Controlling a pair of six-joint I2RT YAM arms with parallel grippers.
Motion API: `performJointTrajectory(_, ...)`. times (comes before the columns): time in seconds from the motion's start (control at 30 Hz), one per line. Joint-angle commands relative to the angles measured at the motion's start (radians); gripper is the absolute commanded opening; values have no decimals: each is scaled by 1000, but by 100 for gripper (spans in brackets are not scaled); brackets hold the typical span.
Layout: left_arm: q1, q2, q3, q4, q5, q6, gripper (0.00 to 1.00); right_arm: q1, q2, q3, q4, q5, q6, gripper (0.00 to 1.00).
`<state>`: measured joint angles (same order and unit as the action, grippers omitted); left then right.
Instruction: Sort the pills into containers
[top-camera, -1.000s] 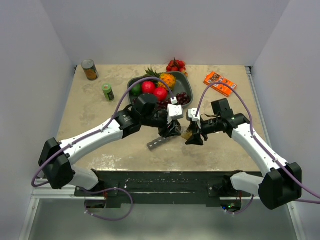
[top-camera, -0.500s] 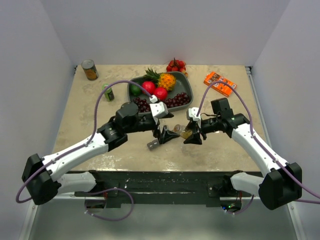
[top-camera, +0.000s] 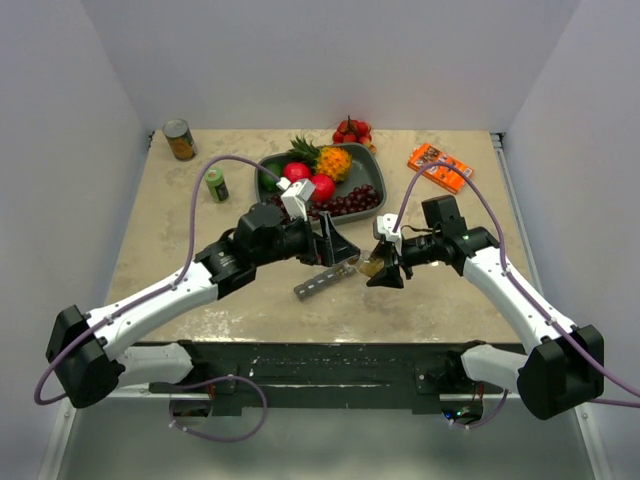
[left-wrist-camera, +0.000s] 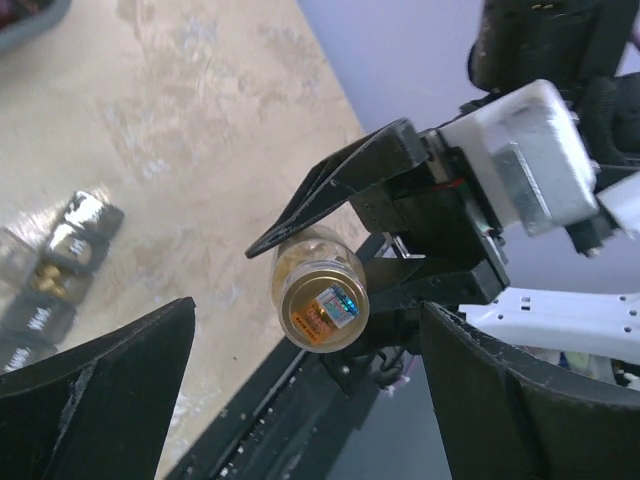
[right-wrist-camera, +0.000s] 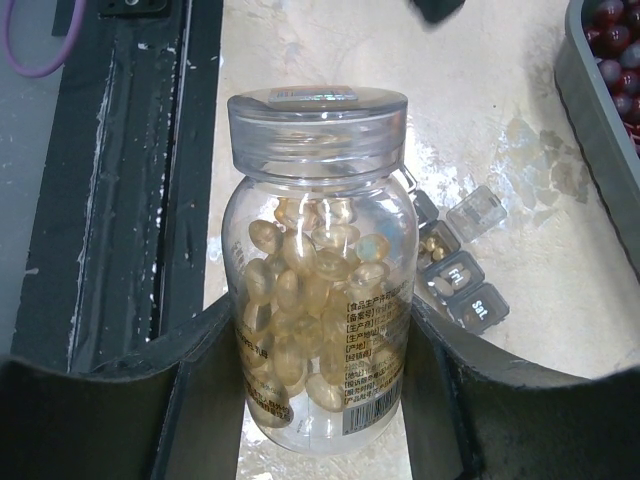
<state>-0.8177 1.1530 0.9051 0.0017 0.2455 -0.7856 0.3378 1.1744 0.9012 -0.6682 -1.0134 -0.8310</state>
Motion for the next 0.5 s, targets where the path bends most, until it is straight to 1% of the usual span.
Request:
performJointTrajectory(0.0, -38, 50, 109, -68, -38, -153, 97, 1, -21, 30, 35, -30, 10, 0)
performJointTrajectory(0.13, -64, 83, 129, -57, -57, -167, 93, 0, -18, 30, 38, -27, 13, 0)
performJointTrajectory(0.17, -69, 91, 141, -58, -58, -167, 87, 1, -19, 30, 38, -28, 13, 0)
performJointTrajectory(0.27, -84, 132, 176, -106, -72, -158, 80, 1, -19, 30, 38, -28, 13, 0)
performJointTrajectory(0.3, -92, 143, 182, -132, -77, -155, 79, 1, -18, 30, 38, -27, 15, 0)
performJointTrajectory(0.4, -98, 163, 204, -169, -86, -138, 71, 0, -19, 30, 36, -28, 15, 0)
performJointTrajectory(0.43, -98, 174, 212, -184, -94, -133, 71, 0, -19, 30, 38, -30, 15, 0)
performJointTrajectory(0.47, -100, 177, 227, -196, -94, -120, 68, 1, -19, 30, 38, -30, 15, 0)
